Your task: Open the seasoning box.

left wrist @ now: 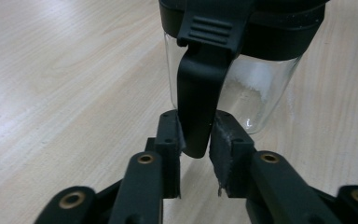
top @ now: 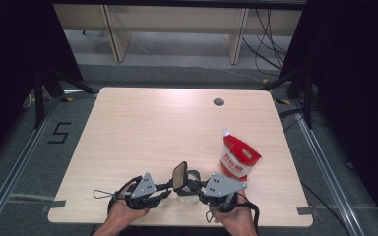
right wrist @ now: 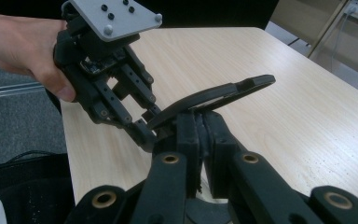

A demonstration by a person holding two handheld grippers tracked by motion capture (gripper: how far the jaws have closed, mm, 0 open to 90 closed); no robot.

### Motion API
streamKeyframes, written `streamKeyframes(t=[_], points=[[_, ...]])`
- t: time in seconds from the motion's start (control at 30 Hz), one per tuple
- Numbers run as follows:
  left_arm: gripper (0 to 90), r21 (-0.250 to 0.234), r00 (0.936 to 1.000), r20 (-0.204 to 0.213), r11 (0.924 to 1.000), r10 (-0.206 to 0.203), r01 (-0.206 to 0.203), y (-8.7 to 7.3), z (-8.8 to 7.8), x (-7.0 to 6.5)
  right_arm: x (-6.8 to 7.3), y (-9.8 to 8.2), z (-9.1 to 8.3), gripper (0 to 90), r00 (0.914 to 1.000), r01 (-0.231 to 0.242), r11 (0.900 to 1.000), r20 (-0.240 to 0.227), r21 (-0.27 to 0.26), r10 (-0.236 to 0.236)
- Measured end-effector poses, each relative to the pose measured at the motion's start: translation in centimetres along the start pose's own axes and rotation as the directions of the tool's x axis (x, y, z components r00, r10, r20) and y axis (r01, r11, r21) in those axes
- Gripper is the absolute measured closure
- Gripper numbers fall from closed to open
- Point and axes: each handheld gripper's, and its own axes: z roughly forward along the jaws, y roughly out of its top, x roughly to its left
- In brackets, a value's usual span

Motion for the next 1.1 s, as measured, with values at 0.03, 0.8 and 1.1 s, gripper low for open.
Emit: streamKeyframes(t=[0.03, 0.8, 1.1], points=[[73.8, 0.003, 1.0000, -0.006, 1.0000, 0.006, -0.006, 0.0, 0.0, 0.0, 0.0, 0.0, 0.0, 86.8, 1.0000, 0.000, 1.000, 0.000, 0.000, 0.000], [74.6, 0.018, 0.9993, -0.036, 0.9997, -0.015, 0.015, 0.2, 0.0, -0.3, 1.7, 2.0, 1.7, 87.3, 0.9991, 0.032, 0.999, -0.030, -0.005, -0.032], [75.0, 0.016, 0.9989, -0.045, 0.9998, -0.014, 0.015, 0.2, 0.0, -0.4, 2.2, 2.5, 2.5, 87.1, 0.9983, 0.052, 0.999, -0.026, 0.003, -0.052]])
